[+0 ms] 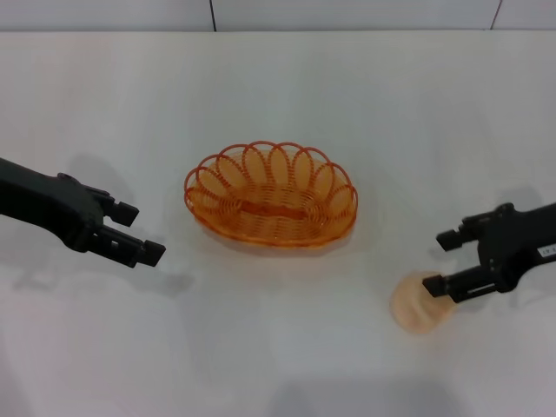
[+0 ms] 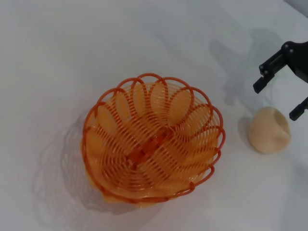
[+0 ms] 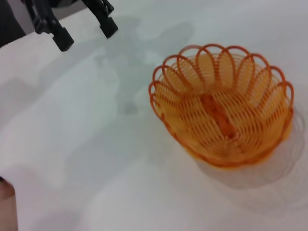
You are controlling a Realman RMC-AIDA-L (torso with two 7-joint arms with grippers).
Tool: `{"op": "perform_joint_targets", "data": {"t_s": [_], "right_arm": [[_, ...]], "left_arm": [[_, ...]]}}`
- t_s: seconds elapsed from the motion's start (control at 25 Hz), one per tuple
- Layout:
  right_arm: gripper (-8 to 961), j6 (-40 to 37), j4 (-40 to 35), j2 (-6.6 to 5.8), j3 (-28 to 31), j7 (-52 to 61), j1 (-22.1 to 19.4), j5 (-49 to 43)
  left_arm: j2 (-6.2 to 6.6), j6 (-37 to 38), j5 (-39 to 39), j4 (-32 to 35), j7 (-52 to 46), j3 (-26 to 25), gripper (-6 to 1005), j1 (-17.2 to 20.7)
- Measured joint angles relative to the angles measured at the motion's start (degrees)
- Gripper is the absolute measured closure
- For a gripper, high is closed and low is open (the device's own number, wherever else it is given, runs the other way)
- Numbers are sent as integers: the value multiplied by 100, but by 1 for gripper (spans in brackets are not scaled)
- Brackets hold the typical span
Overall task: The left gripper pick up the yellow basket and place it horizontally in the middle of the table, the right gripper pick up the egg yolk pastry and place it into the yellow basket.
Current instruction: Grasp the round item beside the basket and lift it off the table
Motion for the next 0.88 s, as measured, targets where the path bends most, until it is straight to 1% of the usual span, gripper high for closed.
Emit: {"op": "perform_joint_targets", "data": {"t_s": [0.12, 0.28, 0.56, 0.88], "right_arm": [[236, -10, -21, -1, -1, 14, -126, -15], [237, 26, 16, -2, -1, 0, -195, -19], [260, 155, 173, -2, -41, -35, -212, -24], [264, 379, 245, -2, -291, -43, -177, -80]], "left_arm": [[-26, -13, 2, -8, 0, 2, 109, 0], [-58, -18, 6, -13, -9, 3, 109, 7], [-86, -18, 8, -19, 2, 3, 109, 13], [-122, -24, 8, -25, -2, 3, 110, 31]]}}
